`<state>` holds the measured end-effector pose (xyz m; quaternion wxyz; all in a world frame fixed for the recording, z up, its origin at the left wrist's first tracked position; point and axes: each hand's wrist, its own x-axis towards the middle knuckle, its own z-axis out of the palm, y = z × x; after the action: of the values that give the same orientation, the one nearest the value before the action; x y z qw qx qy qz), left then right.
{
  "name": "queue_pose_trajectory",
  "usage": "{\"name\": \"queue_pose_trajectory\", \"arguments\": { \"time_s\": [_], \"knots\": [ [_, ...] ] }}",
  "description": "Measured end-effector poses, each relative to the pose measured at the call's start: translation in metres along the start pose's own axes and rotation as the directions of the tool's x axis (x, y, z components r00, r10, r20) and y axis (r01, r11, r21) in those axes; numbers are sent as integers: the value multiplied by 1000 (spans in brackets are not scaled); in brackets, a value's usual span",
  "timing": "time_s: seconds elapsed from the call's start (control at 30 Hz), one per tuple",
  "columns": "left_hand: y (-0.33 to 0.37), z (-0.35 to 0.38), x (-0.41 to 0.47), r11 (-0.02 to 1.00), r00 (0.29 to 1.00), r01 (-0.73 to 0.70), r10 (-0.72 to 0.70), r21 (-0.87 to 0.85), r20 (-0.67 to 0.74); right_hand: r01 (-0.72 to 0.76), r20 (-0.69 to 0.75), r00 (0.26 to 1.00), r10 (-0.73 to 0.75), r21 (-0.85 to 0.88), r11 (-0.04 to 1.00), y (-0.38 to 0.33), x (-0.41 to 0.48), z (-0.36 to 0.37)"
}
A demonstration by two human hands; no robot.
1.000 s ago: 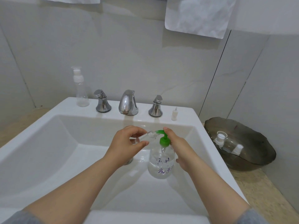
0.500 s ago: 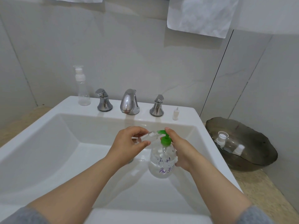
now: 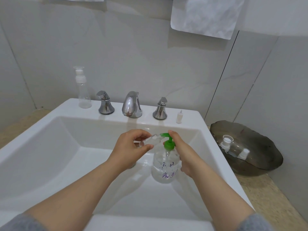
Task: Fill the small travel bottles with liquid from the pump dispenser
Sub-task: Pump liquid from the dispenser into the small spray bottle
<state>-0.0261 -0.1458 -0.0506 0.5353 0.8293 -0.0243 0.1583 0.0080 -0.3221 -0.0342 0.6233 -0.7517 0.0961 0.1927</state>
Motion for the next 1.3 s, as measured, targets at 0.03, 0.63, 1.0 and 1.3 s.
{"name": "queue_pose_trajectory", "arguments": {
  "time_s": [0.03, 0.63, 1.0, 1.3],
  "knots": [
    [0, 0, 0, 1000, 1000, 9, -9, -14, -3, 5, 0, 1000, -5, -2, 1000, 0, 1, 0],
    [2, 2, -3, 1000, 1000, -2, 2, 3, 2, -10, 17, 1000, 9, 38, 999, -2, -3, 2],
    [1, 4, -4, 1000, 1000, 23, -23, 4, 14, 52, -73, 996, -48, 53, 997, 4, 2, 3],
    [3, 3, -2, 998, 999, 42, -42, -38, 1, 5, -12, 1000, -5, 22, 1000, 2, 5, 0]
  ]
}}
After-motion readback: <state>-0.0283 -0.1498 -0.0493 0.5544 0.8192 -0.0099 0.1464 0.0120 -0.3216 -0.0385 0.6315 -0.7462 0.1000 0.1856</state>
